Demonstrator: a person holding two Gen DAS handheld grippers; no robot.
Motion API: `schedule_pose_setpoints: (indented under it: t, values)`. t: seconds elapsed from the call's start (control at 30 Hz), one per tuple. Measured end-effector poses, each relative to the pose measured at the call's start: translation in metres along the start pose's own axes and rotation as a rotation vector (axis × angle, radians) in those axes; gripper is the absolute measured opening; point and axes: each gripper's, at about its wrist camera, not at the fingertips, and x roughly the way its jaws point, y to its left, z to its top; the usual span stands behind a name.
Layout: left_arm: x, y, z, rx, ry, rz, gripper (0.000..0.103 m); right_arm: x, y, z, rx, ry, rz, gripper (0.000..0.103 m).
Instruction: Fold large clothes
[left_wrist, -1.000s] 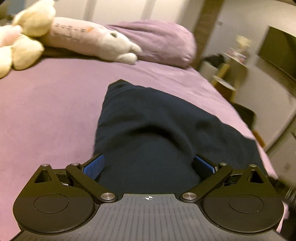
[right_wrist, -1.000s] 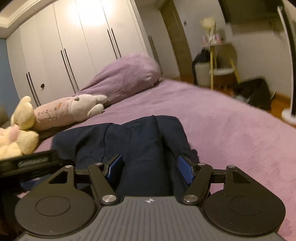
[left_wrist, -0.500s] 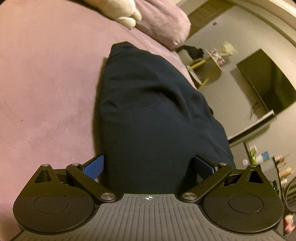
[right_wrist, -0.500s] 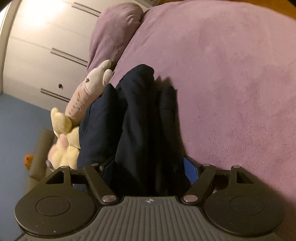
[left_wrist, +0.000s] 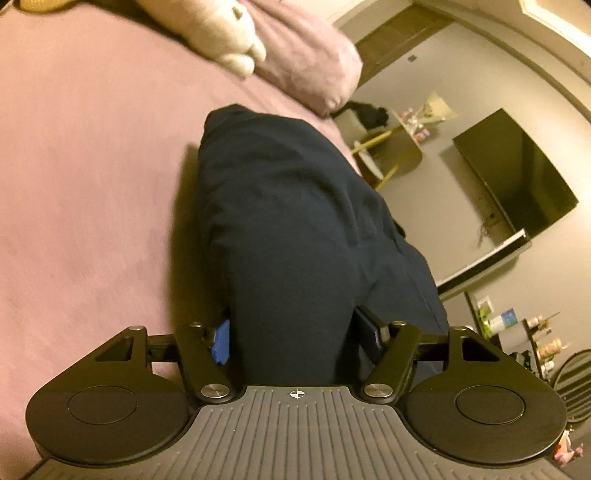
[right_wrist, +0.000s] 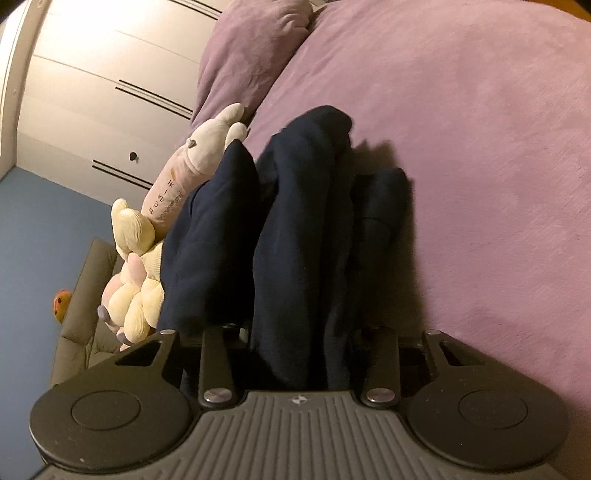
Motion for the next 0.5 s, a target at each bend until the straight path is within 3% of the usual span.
schedule_pose_setpoints:
  t: [0.13, 0.23, 0.33, 0.5]
  values:
    - [-0.042, 0.013, 0.009, 0.021, -0.067, 0.060, 0.071, 0.025, 0.023, -0.008, -0.007, 0.059, 0.042, 0.039]
    - [-0.077, 0.035, 0.015, 0.031, -0.115, 0.153, 0.071, 0.062, 0.046, -0.021, -0.037, 0.132, 0.069, 0.039]
    - [-0.099, 0.062, 0.014, -0.039, -0.152, 0.228, 0.071, 0.103, 0.074, -0.037, -0.081, 0.199, 0.084, 0.039]
    - [-0.104, 0.076, -0.001, -0.089, -0.157, 0.279, 0.076, 0.119, 0.097, -0.048, -0.137, 0.163, 0.013, 0.051]
